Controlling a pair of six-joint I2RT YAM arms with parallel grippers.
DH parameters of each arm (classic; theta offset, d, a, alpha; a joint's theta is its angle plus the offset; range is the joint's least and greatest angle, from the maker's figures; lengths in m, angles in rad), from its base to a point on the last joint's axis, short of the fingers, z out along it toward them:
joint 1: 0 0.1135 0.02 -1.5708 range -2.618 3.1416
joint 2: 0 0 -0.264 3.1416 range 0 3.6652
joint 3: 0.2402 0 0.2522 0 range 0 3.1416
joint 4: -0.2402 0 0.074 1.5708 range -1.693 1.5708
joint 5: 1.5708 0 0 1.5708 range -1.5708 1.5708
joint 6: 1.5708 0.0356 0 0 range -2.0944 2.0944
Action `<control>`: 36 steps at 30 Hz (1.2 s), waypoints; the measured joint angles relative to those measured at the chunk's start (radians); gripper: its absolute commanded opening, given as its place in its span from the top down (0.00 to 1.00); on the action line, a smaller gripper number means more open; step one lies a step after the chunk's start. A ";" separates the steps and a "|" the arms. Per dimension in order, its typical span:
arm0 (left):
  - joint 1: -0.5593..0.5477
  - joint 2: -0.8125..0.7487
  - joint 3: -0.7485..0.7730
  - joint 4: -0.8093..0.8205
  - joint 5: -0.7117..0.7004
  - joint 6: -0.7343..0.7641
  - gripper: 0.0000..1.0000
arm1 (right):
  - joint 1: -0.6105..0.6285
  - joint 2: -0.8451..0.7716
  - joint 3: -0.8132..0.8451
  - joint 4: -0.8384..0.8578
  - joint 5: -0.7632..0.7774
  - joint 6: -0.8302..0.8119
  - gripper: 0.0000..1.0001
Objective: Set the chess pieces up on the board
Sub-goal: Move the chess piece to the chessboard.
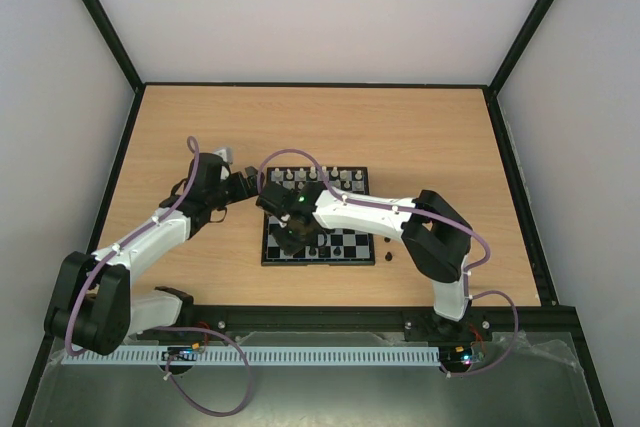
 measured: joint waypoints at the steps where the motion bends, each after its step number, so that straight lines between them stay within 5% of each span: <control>1: 0.000 0.000 0.000 0.000 0.000 0.000 0.00 | 0.000 0.000 0.000 0.000 0.003 0.000 0.98; 15: 0.000 0.000 0.000 0.000 0.000 0.000 0.01 | 0.000 -0.002 -0.044 0.002 0.011 0.011 0.95; 22: 0.000 0.000 0.000 0.000 0.000 0.000 0.01 | 0.000 -0.006 -0.051 0.001 0.011 0.018 0.75; 36: 0.000 0.000 0.000 0.000 0.000 0.000 0.01 | 0.000 -0.020 -0.045 -0.008 0.036 0.016 0.62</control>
